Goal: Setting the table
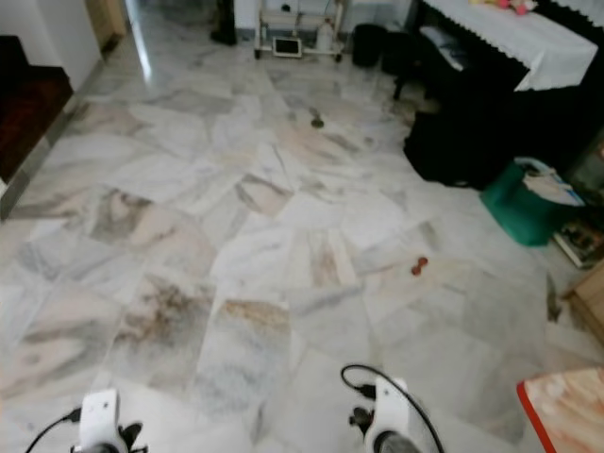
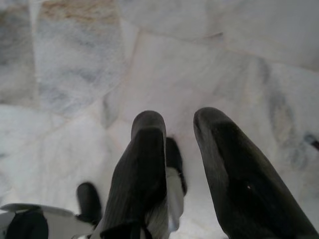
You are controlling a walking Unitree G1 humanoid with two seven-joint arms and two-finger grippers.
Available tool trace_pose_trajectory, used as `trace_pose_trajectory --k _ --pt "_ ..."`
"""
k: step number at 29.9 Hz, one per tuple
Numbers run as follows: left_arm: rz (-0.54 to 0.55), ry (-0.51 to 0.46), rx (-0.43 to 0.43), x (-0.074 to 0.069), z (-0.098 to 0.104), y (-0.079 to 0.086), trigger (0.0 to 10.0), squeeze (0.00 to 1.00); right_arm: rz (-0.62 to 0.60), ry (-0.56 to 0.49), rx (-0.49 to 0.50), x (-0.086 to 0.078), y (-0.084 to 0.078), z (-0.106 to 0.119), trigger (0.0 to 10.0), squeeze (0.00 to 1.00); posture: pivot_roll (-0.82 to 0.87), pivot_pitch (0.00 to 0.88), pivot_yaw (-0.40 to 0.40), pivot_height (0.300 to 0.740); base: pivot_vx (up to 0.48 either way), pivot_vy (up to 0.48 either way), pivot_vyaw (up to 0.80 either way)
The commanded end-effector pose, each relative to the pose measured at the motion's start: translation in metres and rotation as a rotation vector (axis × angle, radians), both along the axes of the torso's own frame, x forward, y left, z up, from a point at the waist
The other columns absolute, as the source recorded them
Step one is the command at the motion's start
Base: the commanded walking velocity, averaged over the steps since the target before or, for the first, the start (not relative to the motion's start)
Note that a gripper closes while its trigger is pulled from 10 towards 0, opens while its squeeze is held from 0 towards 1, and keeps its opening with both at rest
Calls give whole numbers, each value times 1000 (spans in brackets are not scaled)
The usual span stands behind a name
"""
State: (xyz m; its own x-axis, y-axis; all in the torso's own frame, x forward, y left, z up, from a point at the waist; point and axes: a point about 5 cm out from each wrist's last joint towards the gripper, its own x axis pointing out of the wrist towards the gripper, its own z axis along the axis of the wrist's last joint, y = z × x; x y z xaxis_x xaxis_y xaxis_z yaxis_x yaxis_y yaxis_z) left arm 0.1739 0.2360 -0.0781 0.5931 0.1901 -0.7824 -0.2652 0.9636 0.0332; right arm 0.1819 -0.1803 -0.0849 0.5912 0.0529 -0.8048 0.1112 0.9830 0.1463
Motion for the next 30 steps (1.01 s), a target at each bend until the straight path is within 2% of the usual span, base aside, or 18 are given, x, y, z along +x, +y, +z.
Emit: trace_pose_trajectory --k 1,4,9,23,30 --pt "10 12 4 -5 -2 3 10000 0 11 13 14 -3 5 -2 10000 0 43 0 -70 740 0 0 -725" --pt "9 17 1 -6 -2 1 10000 0 16 15 11 -3 4 -2 10000 0 42 0 -69 740 0 0 -727" --pt "0 21 -5 -7 -3 -1 10000 0 19 17 9 -4 3 -2 10000 0 43 0 -70 740 0 405 -725" --pt "-26 22 14 -8 -3 0 10000 0 22 36 4 -7 10 -5 10000 0 44 0 -74 740 0 0 -725" --pt "-21 14 -6 -8 -4 -2 10000 0 27 35 -2 -7 9 -4 10000 0 45 0 -78 740 0 0 -726"
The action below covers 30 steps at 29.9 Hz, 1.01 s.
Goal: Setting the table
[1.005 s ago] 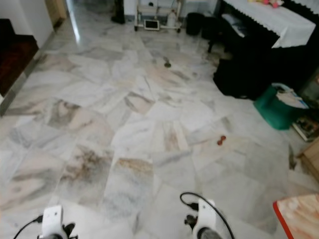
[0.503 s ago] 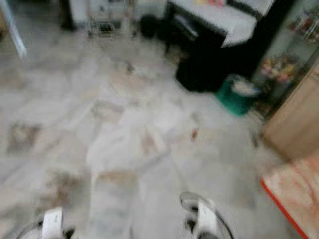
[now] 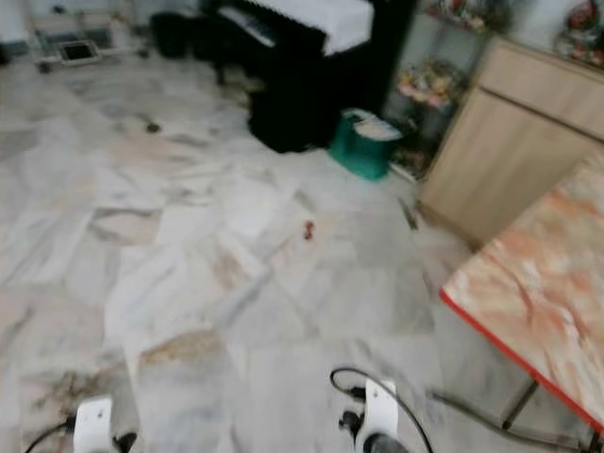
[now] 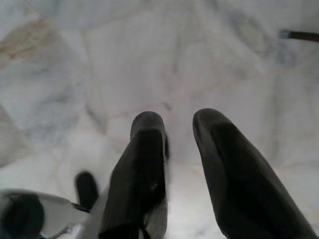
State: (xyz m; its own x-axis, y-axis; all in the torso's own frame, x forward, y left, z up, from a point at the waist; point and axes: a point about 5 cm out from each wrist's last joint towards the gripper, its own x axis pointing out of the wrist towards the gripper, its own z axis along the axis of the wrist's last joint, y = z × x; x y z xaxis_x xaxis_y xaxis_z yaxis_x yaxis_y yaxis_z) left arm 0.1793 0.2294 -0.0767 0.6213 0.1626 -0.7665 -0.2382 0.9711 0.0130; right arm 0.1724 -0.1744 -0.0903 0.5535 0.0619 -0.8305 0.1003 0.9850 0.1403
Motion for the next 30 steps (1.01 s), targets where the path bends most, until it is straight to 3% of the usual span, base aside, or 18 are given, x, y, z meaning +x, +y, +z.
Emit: trace_pose_trajectory --k 1,7,15,20,25,30 --pt "7 44 8 -13 -5 4 10000 0 9 -10 0 3 3 1 10000 0 45 0 -78 740 0 0 -725" --pt "5 37 9 -9 -4 3 10000 0 10 -10 -3 4 4 1 10000 0 51 0 -78 740 0 0 -725" --pt "-55 1 23 13 6 0 10000 0 -9 -83 3 31 3 15 10000 0 49 0 -55 740 0 0 -726" --pt "-59 -2 31 18 9 5 10000 0 6 -98 1 37 5 18 10000 0 30 0 -25 740 0 0 -725" --pt "-63 8 42 20 11 7 10000 0 38 -101 -9 39 6 19 10000 0 40 0 -20 740 0 0 -725" --pt "-45 8 56 17 14 24 10000 0 -31 -83 -5 32 2 15 10000 0 42 0 -27 740 0 0 -725"
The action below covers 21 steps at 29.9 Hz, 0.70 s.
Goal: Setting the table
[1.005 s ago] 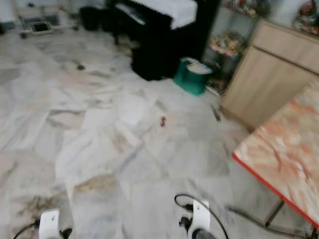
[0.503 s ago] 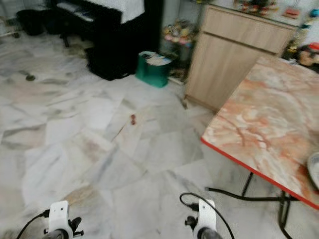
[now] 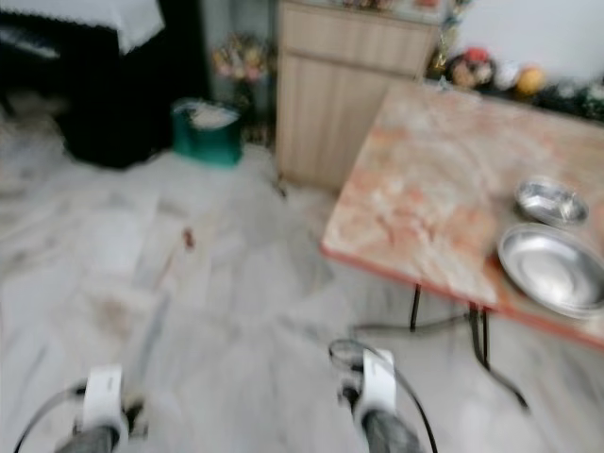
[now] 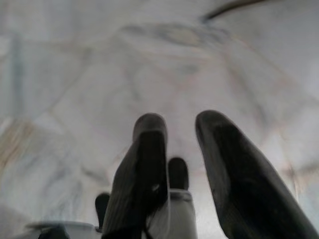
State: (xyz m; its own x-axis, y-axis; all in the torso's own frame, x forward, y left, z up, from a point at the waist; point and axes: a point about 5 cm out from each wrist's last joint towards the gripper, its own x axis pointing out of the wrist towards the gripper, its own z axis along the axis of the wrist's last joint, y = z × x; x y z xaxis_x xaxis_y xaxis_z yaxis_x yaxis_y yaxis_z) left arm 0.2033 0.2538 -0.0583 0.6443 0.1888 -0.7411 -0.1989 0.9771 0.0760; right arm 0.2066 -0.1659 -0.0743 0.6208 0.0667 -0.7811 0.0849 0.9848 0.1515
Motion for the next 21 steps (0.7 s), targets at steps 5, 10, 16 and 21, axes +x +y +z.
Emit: trace_pose_trajectory --k 5,10,16,21 --pt "7 65 -15 -20 -12 -4 10000 0 -72 36 -30 -17 -22 -7 10000 0 61 0 -53 740 0 0 -725" --pt "31 90 -37 -31 -20 -12 10000 0 -126 15 -62 -8 -38 0 10000 0 72 0 -91 740 0 0 -725" --pt "16 124 -24 -40 -24 -12 10000 0 -159 -18 -75 -15 -53 0 10000 0 40 0 -76 740 0 0 -242" --pt "23 128 -6 -44 -23 -2 10000 0 -162 -27 -45 -17 -45 -2 10000 0 29 0 -63 740 0 0 0"
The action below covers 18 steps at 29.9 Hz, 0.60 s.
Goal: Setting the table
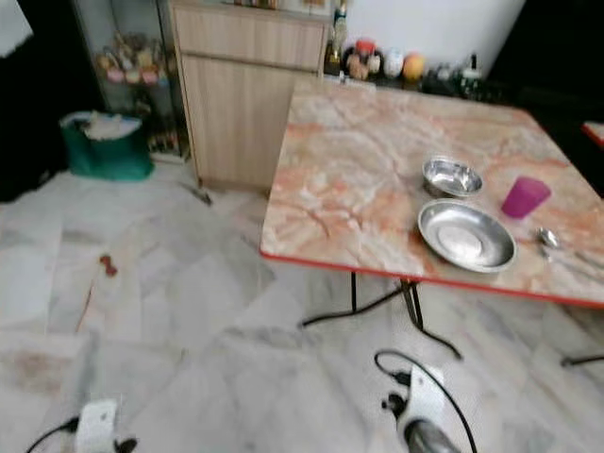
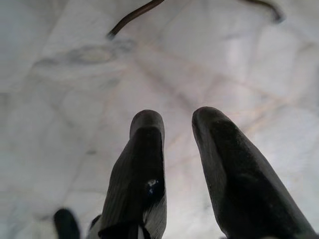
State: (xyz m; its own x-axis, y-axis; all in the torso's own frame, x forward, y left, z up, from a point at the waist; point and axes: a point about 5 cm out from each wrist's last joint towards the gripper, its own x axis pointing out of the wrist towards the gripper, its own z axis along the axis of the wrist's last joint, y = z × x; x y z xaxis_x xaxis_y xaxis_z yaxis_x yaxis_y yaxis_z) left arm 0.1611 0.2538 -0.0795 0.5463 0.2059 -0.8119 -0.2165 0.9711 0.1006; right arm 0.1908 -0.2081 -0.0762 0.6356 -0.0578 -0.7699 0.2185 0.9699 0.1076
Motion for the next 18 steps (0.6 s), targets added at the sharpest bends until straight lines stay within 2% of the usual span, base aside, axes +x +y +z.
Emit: trace_pose_trajectory --k 1,5,11,14,18 --pt "4 6 -4 -1 -1 1 10000 0 -20 -6 7 -2 -1 -1 10000 0 30 0 -60 740 0 0 0" --pt "15 -3 14 -1 3 10 10000 0 -9 8 18 -5 9 -4 10000 0 40 0 -41 740 0 0 0" --pt "50 -12 19 -2 4 15 10000 0 -20 -9 15 1 9 -1 10000 0 8 0 -44 740 0 0 0" --pt "64 -15 8 -2 3 12 10000 0 -21 -20 -5 4 1 2 10000 0 18 0 -45 740 0 0 0" --pt "16 -22 -1 6 3 1 10000 0 18 -14 -39 6 -5 4 10000 0 50 0 -58 740 0 0 0"
